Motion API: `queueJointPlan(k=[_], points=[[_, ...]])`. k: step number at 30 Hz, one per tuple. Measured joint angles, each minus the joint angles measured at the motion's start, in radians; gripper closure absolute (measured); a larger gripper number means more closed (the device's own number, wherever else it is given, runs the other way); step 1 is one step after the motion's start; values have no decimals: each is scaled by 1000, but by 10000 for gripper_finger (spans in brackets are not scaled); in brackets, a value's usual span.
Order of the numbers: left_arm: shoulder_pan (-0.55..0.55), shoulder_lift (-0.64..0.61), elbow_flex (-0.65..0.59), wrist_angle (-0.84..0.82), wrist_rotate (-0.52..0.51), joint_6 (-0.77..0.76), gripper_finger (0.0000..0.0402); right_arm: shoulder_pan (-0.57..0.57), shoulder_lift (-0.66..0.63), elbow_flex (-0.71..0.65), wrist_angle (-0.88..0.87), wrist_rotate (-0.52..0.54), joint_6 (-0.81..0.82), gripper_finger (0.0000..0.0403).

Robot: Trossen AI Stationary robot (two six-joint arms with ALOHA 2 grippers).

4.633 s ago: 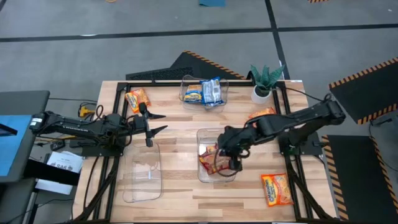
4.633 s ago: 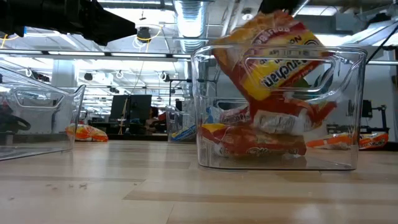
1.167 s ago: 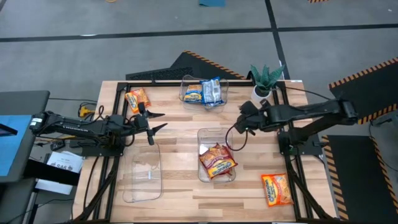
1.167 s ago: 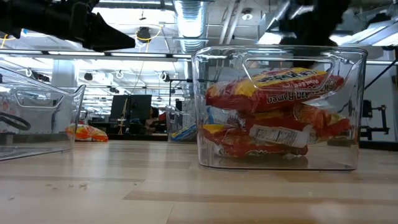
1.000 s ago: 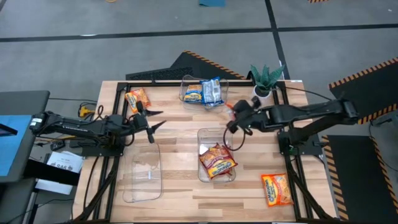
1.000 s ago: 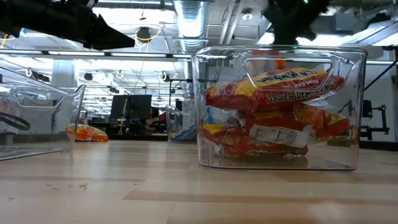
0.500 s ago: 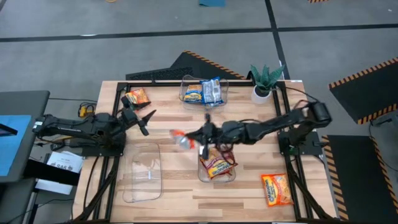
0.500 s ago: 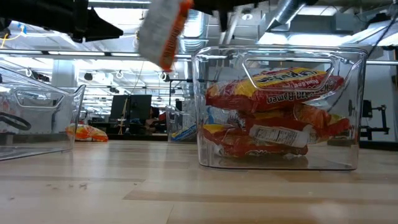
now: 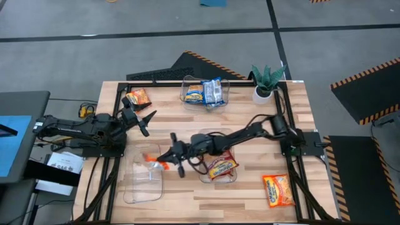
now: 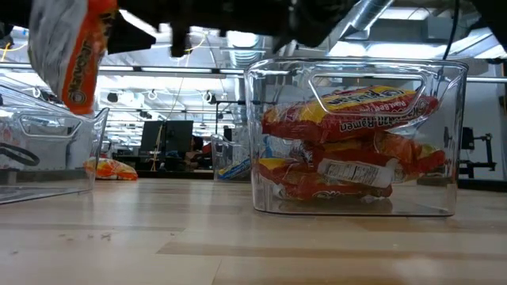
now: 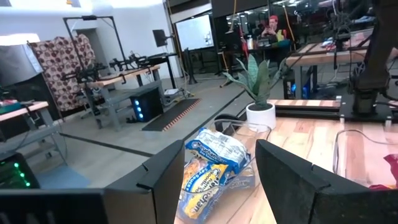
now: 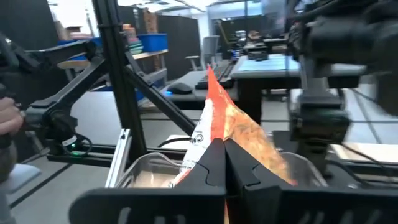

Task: Sort Maruchan noodles
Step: Put the top right orange noodle pack into the left transparent bin, then put the top orange noodle pack into the left transparent bin

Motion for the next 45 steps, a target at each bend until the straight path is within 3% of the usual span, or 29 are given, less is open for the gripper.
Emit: queueJointPlan(k=[7, 15, 21, 32, 39, 45], points=[[0, 0, 0, -8, 0, 1, 214, -13, 55, 122, -80, -47, 6, 393], [0, 0, 0, -8, 0, 0, 214, -16, 33, 123, -21, -49, -41, 394], [0, 0, 0, -9, 0, -2, 214, -21, 39, 120, -128, -43, -15, 387], [0, 0, 0, -9, 0, -3, 214, -27, 38, 121, -173, -31, 60, 323], [0, 0, 0, -18, 0, -4, 214, -48, 37, 121, -220, -27, 13, 222], [0, 0, 0, -55, 0, -10, 214, -98, -56, 121, -484, -2, -47, 161]])
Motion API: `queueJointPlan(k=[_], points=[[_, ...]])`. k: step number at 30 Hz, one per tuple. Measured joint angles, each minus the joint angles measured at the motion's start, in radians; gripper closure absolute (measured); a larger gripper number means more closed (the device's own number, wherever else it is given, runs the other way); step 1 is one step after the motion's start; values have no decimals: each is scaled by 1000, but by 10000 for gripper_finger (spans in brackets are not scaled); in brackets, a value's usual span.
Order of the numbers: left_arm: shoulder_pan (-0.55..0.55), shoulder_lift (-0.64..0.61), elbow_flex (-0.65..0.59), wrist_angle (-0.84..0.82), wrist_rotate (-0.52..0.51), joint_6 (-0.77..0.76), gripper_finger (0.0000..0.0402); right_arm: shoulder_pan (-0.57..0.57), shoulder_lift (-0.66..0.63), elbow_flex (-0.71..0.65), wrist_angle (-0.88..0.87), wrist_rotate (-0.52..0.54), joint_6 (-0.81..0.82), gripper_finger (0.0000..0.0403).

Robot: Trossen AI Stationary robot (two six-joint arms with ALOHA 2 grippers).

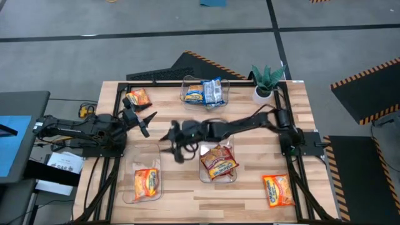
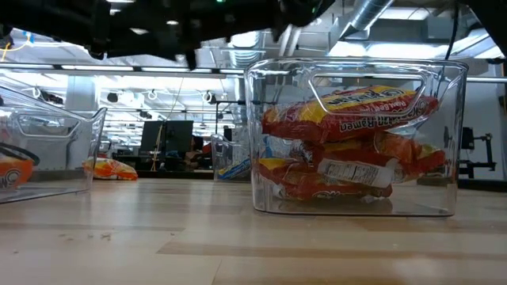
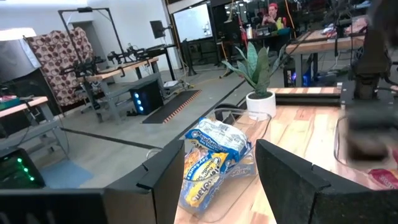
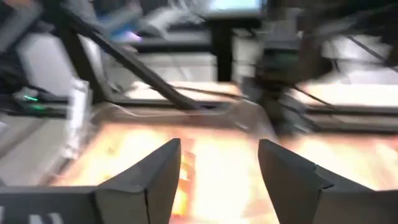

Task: Sort Maruchan noodles
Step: Put the top orange noodle pack into the left transparent bin

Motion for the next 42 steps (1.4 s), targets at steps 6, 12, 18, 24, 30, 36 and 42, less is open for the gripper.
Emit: queueJointPlan(k=[6, 12, 18, 24, 30, 36, 42], points=[[0, 0, 0, -29, 0, -20, 214, -43, -150, -61, -212, 171, -95, 155], [0, 0, 0, -72, 0, -46, 214, -71, -390, -361, -103, 303, -73, 154], [15, 12, 0, -73, -12, -132, 214, -69, -643, -755, 201, 417, 18, 154], [165, 190, 0, -80, -230, -198, 214, -74, -760, -904, 362, 423, 35, 154], [490, 418, 91, -304, -86, -386, 214, -62, -768, -906, 359, 422, 35, 154], [735, 580, 111, -328, -80, -469, 214, -60, -721, -906, 350, 422, 35, 154], [786, 641, 103, -370, -70, -537, 214, -77, -695, -906, 354, 423, 57, 154]])
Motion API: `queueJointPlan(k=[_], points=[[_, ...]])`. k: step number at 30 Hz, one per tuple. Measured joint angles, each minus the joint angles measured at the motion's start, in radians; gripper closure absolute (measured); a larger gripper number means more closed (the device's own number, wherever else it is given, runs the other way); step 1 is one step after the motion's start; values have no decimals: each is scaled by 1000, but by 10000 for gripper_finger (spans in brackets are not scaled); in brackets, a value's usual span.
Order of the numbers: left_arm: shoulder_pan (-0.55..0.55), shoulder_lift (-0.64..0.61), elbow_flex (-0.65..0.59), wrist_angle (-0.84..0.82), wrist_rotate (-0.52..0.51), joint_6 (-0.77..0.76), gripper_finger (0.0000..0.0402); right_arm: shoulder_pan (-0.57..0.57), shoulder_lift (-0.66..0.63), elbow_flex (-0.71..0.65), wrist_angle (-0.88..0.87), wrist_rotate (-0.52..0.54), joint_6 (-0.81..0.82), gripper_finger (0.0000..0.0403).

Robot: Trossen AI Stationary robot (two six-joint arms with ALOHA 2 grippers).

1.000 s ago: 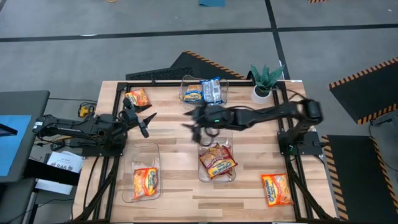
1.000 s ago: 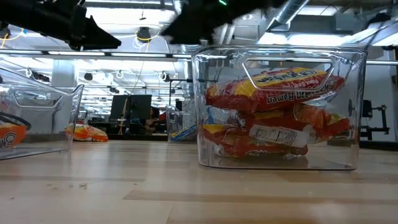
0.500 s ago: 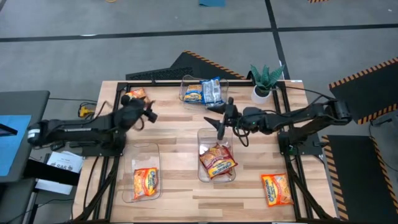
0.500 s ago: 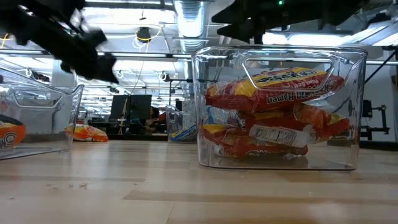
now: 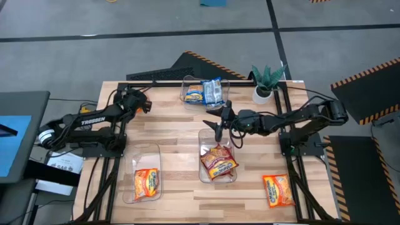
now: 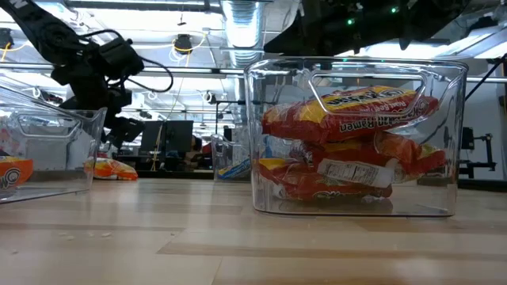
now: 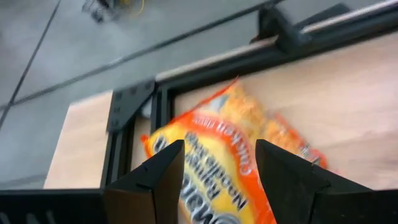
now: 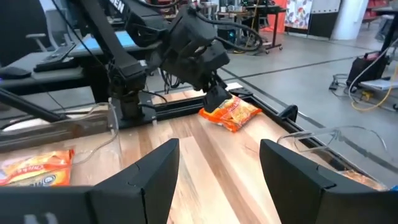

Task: Sort Maruchan noodles
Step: Put the top orange noodle pack into the left transparent bin

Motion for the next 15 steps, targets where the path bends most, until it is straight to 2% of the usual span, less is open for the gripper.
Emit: queueJointPlan(k=[7, 11, 15], points=[[0, 0, 0, -169, -34, -126, 214, -23, 0, 0, 3, 0, 48, 154], [-1, 3, -1, -175, 20, -160, 214, -21, 0, 0, 2, -1, 50, 154], [0, 17, -1, -173, 27, -161, 214, -21, 0, 0, 2, -1, 55, 154]])
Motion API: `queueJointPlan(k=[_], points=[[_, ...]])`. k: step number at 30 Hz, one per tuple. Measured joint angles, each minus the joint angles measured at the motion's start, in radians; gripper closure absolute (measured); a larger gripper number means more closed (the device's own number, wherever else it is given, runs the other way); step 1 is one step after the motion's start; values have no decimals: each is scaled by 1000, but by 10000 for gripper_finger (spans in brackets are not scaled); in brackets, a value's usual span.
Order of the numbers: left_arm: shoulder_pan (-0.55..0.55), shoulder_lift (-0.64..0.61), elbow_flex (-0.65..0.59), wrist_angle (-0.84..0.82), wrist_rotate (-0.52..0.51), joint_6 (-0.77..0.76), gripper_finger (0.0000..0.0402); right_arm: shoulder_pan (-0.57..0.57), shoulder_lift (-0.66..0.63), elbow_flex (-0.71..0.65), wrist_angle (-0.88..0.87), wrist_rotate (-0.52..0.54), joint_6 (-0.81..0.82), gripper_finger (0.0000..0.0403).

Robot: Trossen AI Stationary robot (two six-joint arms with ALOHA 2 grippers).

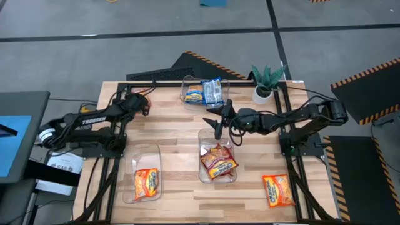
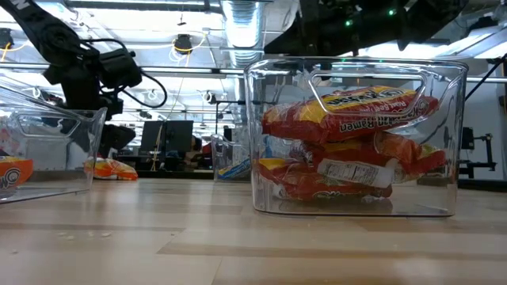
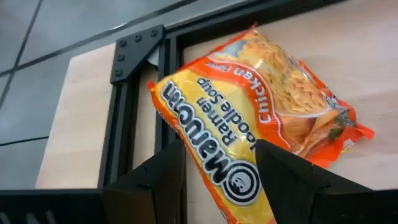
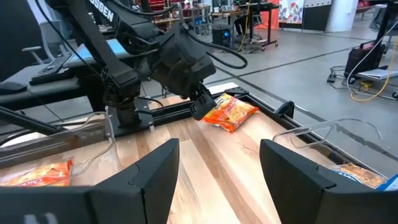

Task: Sort Maruchan noodles
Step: Put the top orange noodle pack into the left transparent bin

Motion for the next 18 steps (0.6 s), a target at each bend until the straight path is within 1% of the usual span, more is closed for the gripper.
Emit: queueJointPlan(k=[5, 9, 14, 16, 18], points=[[0, 44, 0, 5, 52, -3, 214, 0, 0, 0, 0, 0, 2, 154], [0, 103, 0, 18, 45, -10, 214, 0, 0, 0, 0, 0, 2, 154], [0, 165, 0, 90, 43, 17, 216, 0, 0, 0, 0, 0, 2, 154], [0, 188, 0, 100, 42, 29, 225, 0, 0, 0, 0, 0, 2, 154], [0, 207, 0, 106, 40, 55, 247, 0, 0, 0, 0, 0, 2, 154]])
